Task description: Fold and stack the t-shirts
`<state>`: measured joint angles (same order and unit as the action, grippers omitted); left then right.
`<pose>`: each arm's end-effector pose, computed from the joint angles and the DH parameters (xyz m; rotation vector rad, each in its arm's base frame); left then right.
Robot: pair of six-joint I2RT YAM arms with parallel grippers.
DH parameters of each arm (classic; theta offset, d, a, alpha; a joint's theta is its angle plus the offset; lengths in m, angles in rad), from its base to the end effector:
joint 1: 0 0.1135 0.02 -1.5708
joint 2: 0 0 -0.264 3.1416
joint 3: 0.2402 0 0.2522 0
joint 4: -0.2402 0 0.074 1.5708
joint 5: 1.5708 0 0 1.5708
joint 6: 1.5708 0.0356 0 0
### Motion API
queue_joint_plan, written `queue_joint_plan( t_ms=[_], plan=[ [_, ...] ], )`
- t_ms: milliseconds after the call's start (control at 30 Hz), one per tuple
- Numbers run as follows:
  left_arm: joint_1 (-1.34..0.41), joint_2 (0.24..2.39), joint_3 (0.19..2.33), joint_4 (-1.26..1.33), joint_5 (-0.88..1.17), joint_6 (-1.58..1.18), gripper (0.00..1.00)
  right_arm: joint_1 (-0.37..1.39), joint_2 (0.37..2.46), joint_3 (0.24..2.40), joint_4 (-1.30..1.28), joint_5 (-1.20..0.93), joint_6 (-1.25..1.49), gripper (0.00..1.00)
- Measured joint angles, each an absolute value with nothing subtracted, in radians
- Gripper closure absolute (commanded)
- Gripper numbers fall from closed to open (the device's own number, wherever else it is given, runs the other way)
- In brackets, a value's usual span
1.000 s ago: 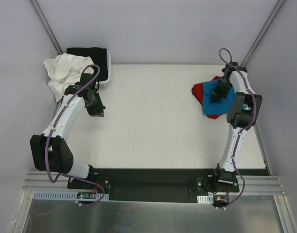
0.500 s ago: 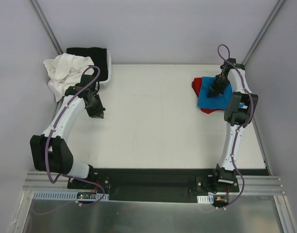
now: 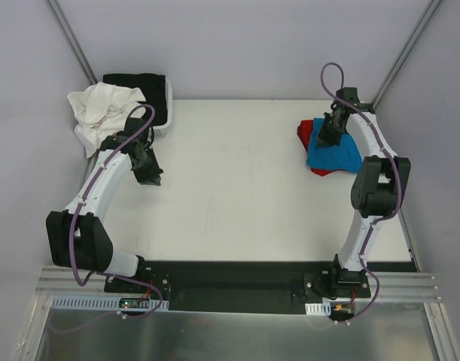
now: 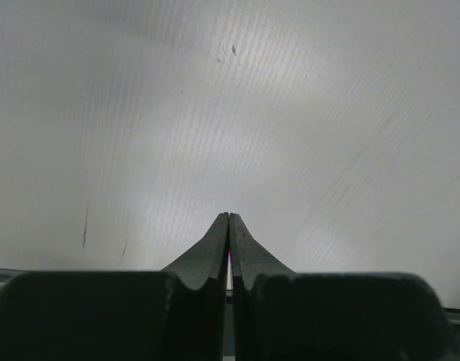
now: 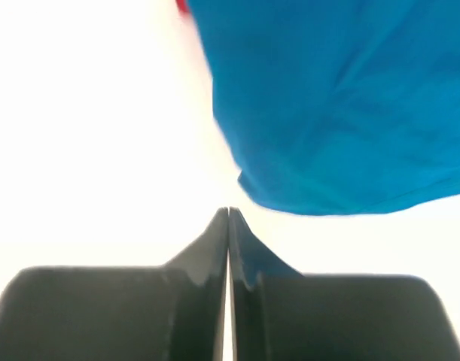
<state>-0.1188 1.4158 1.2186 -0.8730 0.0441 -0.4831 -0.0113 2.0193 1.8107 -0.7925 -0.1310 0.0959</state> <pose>0.2816 -0.0352 0.2891 -0.4679 2.6232 -0.2581 0.4455 -0.0004 0.2673 0.0884 2.5699 0.2003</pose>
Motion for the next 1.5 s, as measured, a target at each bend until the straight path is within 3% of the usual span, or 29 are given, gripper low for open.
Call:
queue_joint_plan(
  t_ms=[200, 433, 1500],
  plan=[
    [-0.119, 1.416, 1.219, -0.873, 0.044, -0.483, 1.00, 0.058, 1.981, 1.586, -0.762, -0.131, 0.104, 0.99],
    [-0.119, 1.416, 1.219, -0.873, 0.044, -0.483, 1.00, 0.072, 2.015, 1.569, -0.752, -0.131, 0.108, 0.99],
    [-0.119, 1.415, 1.222, -0.873, 0.043, -0.482, 1.00, -0.011, 2.482, 2.189, -0.840, -0.259, 0.193, 0.99]
  ],
)
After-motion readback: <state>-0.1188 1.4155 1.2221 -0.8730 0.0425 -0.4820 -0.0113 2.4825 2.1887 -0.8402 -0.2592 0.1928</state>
